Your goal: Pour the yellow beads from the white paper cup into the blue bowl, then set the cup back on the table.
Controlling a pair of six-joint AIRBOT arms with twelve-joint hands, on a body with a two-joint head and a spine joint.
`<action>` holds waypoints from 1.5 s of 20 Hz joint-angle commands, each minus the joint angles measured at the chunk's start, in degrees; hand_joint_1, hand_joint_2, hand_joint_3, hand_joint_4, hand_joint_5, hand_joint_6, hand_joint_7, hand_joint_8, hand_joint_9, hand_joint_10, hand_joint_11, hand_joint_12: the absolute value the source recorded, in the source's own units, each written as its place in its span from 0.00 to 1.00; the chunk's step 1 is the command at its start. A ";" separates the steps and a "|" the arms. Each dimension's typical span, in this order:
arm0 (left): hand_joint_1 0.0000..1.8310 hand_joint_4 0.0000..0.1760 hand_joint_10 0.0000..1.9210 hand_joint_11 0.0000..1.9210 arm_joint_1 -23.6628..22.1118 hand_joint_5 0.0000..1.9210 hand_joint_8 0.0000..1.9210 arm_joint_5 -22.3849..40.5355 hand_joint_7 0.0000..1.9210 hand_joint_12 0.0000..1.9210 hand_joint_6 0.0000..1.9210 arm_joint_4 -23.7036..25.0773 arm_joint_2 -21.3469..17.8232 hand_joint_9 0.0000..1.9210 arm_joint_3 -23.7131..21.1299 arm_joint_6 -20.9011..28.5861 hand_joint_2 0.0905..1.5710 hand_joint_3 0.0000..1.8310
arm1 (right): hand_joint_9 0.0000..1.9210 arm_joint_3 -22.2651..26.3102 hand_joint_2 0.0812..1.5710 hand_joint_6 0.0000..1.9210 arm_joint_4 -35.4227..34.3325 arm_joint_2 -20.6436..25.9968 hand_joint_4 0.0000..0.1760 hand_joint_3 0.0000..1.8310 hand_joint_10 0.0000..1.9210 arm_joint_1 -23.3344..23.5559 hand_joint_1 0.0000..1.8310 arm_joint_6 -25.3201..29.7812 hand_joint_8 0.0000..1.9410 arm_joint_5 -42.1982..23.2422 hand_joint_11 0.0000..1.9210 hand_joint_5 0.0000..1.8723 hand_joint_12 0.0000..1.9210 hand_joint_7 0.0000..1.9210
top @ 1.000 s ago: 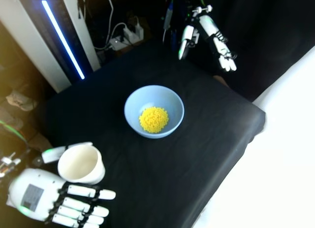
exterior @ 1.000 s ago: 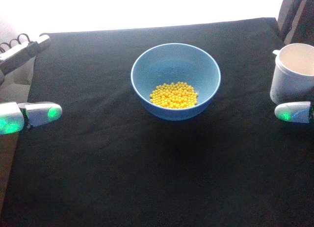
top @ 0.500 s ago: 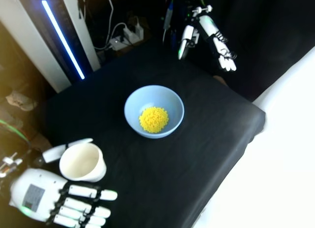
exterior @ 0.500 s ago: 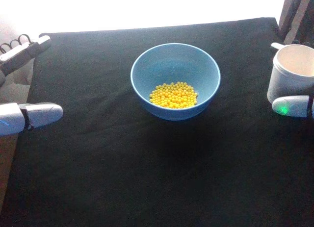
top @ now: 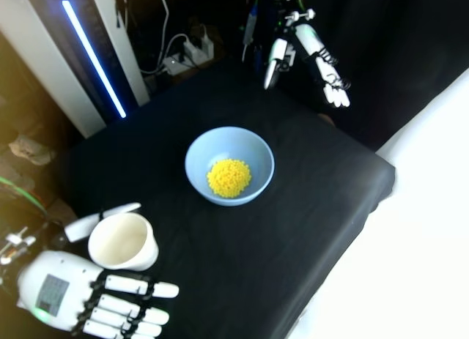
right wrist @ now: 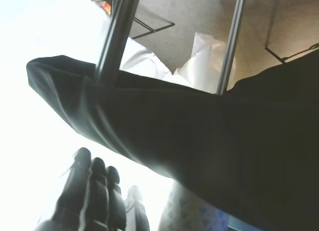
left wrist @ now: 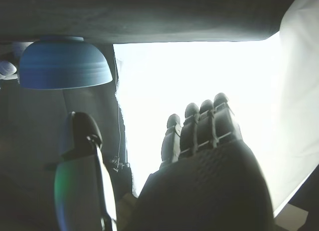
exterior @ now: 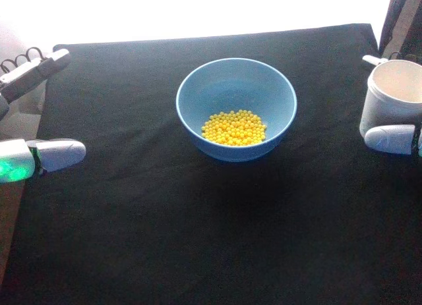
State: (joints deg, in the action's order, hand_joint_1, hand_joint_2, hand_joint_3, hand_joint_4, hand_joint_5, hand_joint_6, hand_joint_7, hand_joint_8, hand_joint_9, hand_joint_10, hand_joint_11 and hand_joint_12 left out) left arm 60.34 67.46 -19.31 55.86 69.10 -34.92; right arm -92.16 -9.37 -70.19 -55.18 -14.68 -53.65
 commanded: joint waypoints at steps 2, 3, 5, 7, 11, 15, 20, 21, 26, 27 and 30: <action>0.37 0.55 0.00 0.00 -0.42 0.05 0.00 7.10 0.05 0.00 0.00 -0.65 -0.11 0.00 0.20 0.42 0.58 0.00 | 0.00 -0.26 0.44 0.00 -1.70 0.97 1.00 0.00 0.00 0.71 0.16 0.34 0.00 -6.68 0.00 0.00 0.00 0.00; 0.36 0.55 0.00 0.00 -0.41 0.04 0.00 7.09 0.05 0.00 0.00 -0.65 -0.11 0.01 0.21 0.42 0.58 0.00 | 0.00 -0.16 0.44 0.00 -1.70 1.09 1.00 0.00 0.00 0.71 0.15 0.34 0.00 -6.68 0.00 0.00 0.00 0.00; 0.36 0.56 0.00 0.00 -0.41 0.05 0.00 7.06 0.05 0.00 0.00 -0.65 -0.11 0.01 0.21 0.42 0.57 0.00 | 0.00 0.28 0.44 0.00 -1.69 1.44 1.00 0.00 0.00 0.71 0.15 0.34 0.00 -6.72 0.00 0.00 0.00 0.00; 0.37 0.60 0.00 0.00 -0.40 0.04 0.00 7.01 0.05 0.00 0.00 -0.65 -0.10 0.01 0.22 0.42 0.58 0.00 | 0.00 0.60 0.39 0.00 -1.69 1.75 1.00 0.00 0.00 0.71 0.16 0.34 0.00 -6.87 0.00 0.00 0.00 0.00; 0.38 0.57 0.00 0.00 -0.40 0.04 0.00 6.89 0.05 0.00 0.00 -0.63 -0.09 0.00 0.27 0.42 0.57 0.00 | 0.00 1.79 0.33 0.00 -1.67 2.84 1.00 0.00 0.00 0.72 0.20 0.34 0.00 -7.33 0.00 0.00 0.00 0.00; 0.37 0.60 0.00 0.00 -0.39 0.03 0.00 6.85 0.02 0.00 0.00 -0.63 -0.10 0.00 0.27 0.42 0.58 0.00 | 0.00 3.60 0.37 0.00 -0.99 4.16 1.00 0.01 0.00 0.72 0.14 0.32 0.00 -8.47 0.00 0.00 0.00 0.00; 0.40 0.50 0.00 0.00 -0.39 0.02 0.00 6.98 0.01 0.00 0.00 -0.75 0.12 0.00 0.31 0.42 0.59 0.00 | 0.00 4.16 0.40 0.00 -0.99 5.00 1.00 0.01 0.00 0.83 0.05 0.32 0.00 -8.86 0.00 0.00 0.00 0.00; 0.39 0.48 0.00 0.00 -0.39 0.02 0.00 7.01 0.02 0.00 0.00 -0.75 0.11 0.00 0.30 0.43 0.59 0.00 | 0.00 4.54 0.40 0.00 -0.97 5.28 1.00 0.01 0.00 0.83 0.05 0.32 0.00 -9.13 0.00 0.00 0.00 0.00; 0.38 0.67 0.00 0.00 -0.39 0.03 0.00 7.05 0.00 0.00 0.00 -0.78 0.11 0.00 0.27 0.58 0.59 0.00 | 0.00 5.93 0.38 0.00 -0.77 6.49 1.00 0.00 0.00 0.83 0.10 0.31 0.00 -10.44 0.00 0.00 0.00 0.00; 0.38 0.65 0.00 0.00 -0.39 0.03 0.00 7.10 0.00 0.00 0.00 -0.78 0.11 0.00 0.26 0.58 0.59 0.00 | 0.00 6.14 0.39 0.00 -0.77 6.68 1.00 0.00 0.00 0.83 0.10 0.30 0.00 -10.68 0.00 0.00 0.00 0.00; 0.37 0.62 0.00 0.00 -0.40 0.02 0.00 7.17 0.01 0.00 0.00 -0.82 0.11 0.00 0.25 0.58 0.59 0.00 | 0.00 6.79 0.38 0.00 -0.77 7.45 1.00 0.00 0.00 0.83 0.11 0.29 0.00 -11.38 0.00 0.00 0.00 0.00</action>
State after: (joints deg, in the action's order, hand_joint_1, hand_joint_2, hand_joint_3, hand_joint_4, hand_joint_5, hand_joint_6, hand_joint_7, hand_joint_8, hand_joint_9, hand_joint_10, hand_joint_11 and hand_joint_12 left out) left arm 60.34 67.48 -19.42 55.96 69.14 -34.74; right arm -85.21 -8.36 -63.46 -55.11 -14.81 -57.60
